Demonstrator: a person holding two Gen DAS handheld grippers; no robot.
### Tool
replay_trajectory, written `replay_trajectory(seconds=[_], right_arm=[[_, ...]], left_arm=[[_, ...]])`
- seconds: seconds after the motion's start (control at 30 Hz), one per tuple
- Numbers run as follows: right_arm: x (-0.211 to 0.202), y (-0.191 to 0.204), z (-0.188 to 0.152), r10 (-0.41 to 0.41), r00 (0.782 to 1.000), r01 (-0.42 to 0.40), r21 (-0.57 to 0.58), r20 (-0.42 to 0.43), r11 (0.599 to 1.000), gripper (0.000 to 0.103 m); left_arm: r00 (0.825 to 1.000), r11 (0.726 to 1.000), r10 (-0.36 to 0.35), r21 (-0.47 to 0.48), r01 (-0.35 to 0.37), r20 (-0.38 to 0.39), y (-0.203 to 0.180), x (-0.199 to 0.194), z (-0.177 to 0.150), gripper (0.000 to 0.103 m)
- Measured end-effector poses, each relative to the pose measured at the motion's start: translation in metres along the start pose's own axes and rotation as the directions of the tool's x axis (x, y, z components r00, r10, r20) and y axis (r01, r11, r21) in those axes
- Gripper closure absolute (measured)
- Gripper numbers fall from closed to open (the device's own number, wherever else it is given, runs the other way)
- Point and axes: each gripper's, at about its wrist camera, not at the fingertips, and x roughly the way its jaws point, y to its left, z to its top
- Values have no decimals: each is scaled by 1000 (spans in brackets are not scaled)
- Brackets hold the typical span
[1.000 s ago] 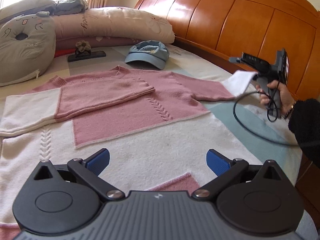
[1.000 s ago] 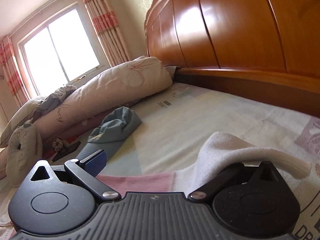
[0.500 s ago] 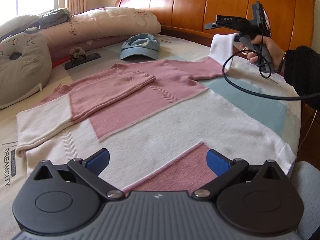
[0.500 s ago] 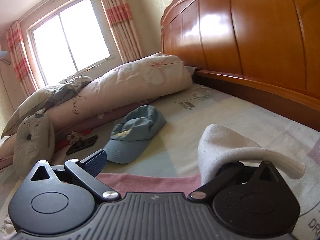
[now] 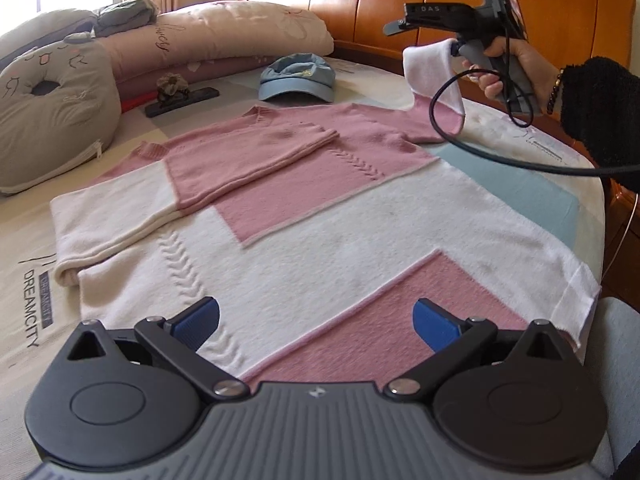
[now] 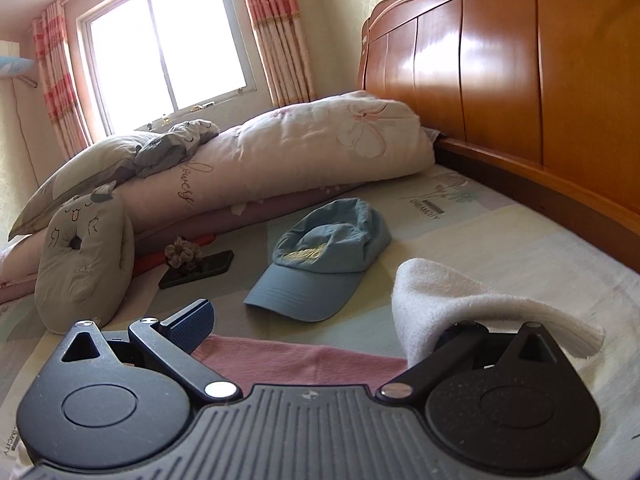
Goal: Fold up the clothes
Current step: 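Fold the held white sleeve across the sweater body with the right gripper, release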
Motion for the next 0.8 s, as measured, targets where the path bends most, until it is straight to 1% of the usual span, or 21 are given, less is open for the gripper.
replay_trajectory(seconds=[0.13,0.33,0.53,0.67,0.8], right_arm=[[11,19,-2,2,1000,-2,4,-8,1000,0],[20,49,-3,16,1000,-16,8,14,1000,0],[30,84,-3,51,999,-51,-29,10,998,0],[36,106,-14,79,997,-79,-27,10,997,0],[47,129,-24,92,996,-92,-67,-12,994,0]], left_arm=[[1000,1000,-13,-6,13,13,12,-9,-2,1],[1000,1000,-3,-9,4,25,30,-20,-7,1],[1000,999,-19,-25,20,13,39,-23,-19,1],[1000,999,-27,-31,26,-4,42,-21,-26,1],[1000,999,-30,-26,30,-2,42,-23,-29,1]])
